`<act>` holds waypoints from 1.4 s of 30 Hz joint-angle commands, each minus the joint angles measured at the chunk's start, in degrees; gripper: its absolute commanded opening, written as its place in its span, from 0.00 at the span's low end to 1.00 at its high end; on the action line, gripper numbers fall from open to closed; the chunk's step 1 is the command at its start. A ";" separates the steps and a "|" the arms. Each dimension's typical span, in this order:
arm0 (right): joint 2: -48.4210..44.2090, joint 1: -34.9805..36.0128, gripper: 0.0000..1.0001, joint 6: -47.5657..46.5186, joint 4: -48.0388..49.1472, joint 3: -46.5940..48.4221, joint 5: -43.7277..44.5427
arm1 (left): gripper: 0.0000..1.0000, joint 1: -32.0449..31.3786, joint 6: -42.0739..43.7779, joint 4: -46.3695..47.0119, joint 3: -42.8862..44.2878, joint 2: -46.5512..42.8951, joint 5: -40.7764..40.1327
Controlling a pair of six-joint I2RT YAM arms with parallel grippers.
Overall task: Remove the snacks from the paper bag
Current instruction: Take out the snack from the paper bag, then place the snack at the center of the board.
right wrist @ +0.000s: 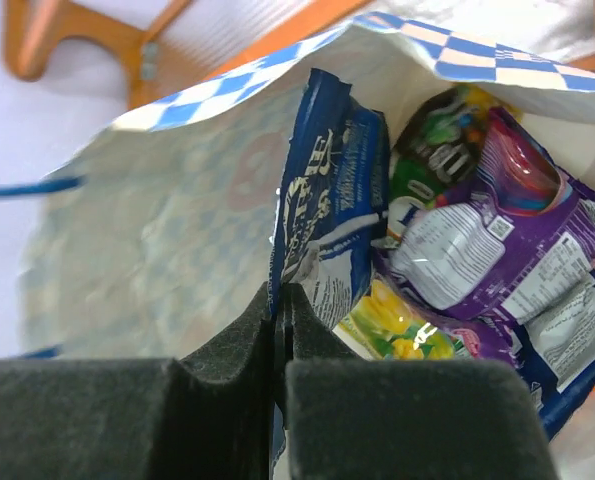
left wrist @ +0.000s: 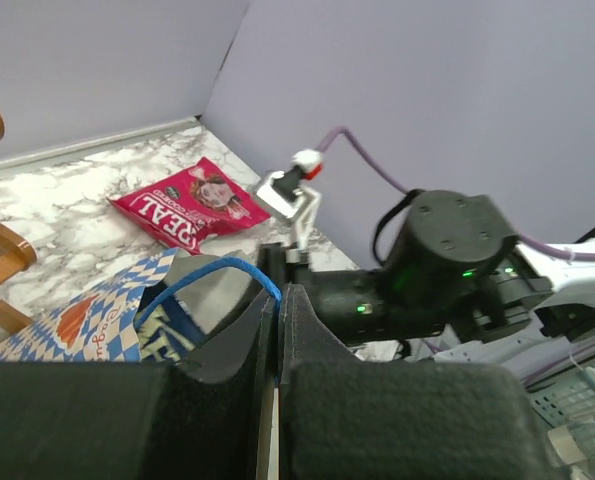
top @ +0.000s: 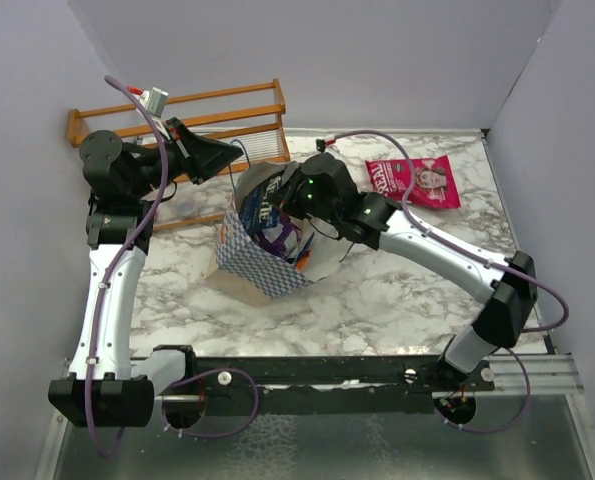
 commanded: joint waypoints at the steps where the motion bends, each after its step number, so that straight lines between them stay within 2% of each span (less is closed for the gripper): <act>1: -5.85 -0.04 0.01 -7.46 7.37 -1.63 -3.27 | 0.00 -0.37 4.28 -1.34 3.97 -1.47 -2.27; 6: -9.47 -0.02 0.01 -13.16 8.56 -0.66 -5.15 | 0.00 -0.37 5.20 -2.60 4.89 -1.49 -3.45; 11: -17.14 -0.02 0.01 -23.27 12.37 -2.45 -6.68 | 0.00 -0.37 7.54 -5.97 6.06 -1.69 -5.31; 19: -29.94 -0.02 0.01 -34.21 13.10 -1.42 -2.49 | 0.00 -0.37 7.94 -6.51 5.01 -1.77 -6.56; 22: -33.05 -0.02 0.01 -40.47 12.57 0.12 3.27 | 0.00 -0.37 8.13 -6.72 4.63 -1.86 -6.81; 29: -35.53 -0.02 0.02 -57.88 13.22 0.35 24.64 | 0.00 -0.37 9.72 -8.76 5.25 -1.88 -7.80; 33: -34.78 -0.02 0.01 -71.55 20.42 -5.07 38.76 | 0.00 -0.34 10.00 -9.11 5.82 -1.49 -7.86; 37: -34.49 -0.77 0.01 -81.15 30.32 -12.39 45.01 | 0.00 -0.37 10.19 -9.30 5.92 -1.18 -7.91; 39: -34.48 -3.54 0.01 -78.52 30.02 -15.25 43.98 | 0.00 -0.37 10.31 -9.33 5.89 -1.10 -7.79; 42: -33.65 -11.92 0.01 -64.27 17.87 -16.21 36.85 | 0.00 -0.37 10.39 -9.32 6.00 -1.23 -7.70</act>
